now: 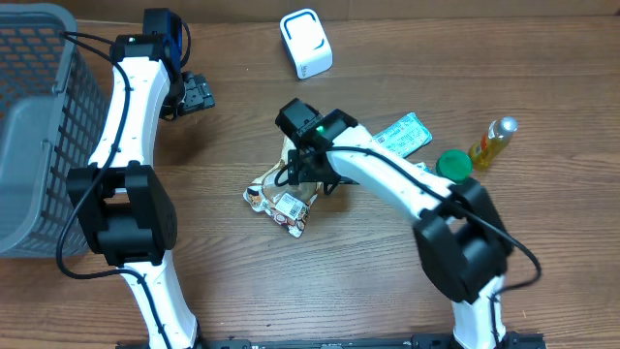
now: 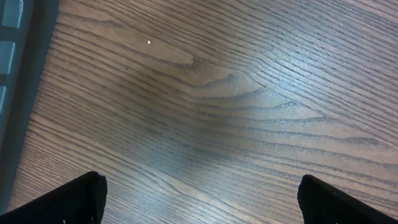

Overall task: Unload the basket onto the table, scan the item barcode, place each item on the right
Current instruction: 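Release the teal pack and grasp the Pantree bag with the right gripper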

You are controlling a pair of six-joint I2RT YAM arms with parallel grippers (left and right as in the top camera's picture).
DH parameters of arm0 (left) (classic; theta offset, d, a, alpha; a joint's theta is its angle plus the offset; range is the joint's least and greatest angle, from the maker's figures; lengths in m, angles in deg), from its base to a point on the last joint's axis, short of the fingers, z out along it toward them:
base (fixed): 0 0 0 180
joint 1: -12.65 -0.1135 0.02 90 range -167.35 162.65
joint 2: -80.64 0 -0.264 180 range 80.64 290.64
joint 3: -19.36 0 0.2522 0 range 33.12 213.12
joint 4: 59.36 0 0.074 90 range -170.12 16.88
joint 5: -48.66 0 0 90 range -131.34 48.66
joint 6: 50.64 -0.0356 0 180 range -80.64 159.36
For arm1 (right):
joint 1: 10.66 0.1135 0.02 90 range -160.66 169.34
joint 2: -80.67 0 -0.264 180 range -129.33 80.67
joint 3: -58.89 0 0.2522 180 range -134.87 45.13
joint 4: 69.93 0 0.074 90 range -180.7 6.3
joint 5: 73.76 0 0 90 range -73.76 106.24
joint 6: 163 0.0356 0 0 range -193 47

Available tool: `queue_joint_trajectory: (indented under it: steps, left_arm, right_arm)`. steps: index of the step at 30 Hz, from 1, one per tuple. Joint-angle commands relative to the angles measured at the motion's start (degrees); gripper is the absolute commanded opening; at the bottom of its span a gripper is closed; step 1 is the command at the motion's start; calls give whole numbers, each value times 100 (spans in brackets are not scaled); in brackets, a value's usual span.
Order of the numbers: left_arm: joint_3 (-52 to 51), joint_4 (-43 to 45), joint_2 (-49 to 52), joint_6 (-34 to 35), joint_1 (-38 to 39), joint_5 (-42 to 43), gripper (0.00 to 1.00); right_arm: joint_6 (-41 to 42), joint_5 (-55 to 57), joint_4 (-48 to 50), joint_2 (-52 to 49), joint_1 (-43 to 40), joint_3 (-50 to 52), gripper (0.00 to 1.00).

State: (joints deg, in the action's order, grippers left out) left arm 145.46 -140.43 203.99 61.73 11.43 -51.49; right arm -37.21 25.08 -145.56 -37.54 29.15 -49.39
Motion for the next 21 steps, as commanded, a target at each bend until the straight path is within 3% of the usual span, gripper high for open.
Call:
queue_joint_trajectory:
  steps: [1, 3, 6, 10, 14, 21]
  left_arm:
    - [42, 4, -120, 15, 11, -76, 100]
    - [42, 4, -122, 15, 11, -76, 100]
    - [42, 4, -120, 15, 11, -76, 100]
    - [42, 4, -122, 15, 13, -76, 99]
    - [42, 4, -122, 15, 11, -76, 100]
    - [42, 4, -122, 15, 11, -76, 100]
  right_arm:
    - [13, -472, -221, 601, 2, -234, 100]
    - [-22, -647, -442, 586, 2, -199, 99]
    - [-20, -647, -533, 570, 33, 70, 63]
    - [-13, -680, -243, 562, 127, 699, 27]
    - [-11, -1080, 494, 560, 232, 1488, 22]
    - [72, -2962, 2568, 560, 450, 2474, 21]
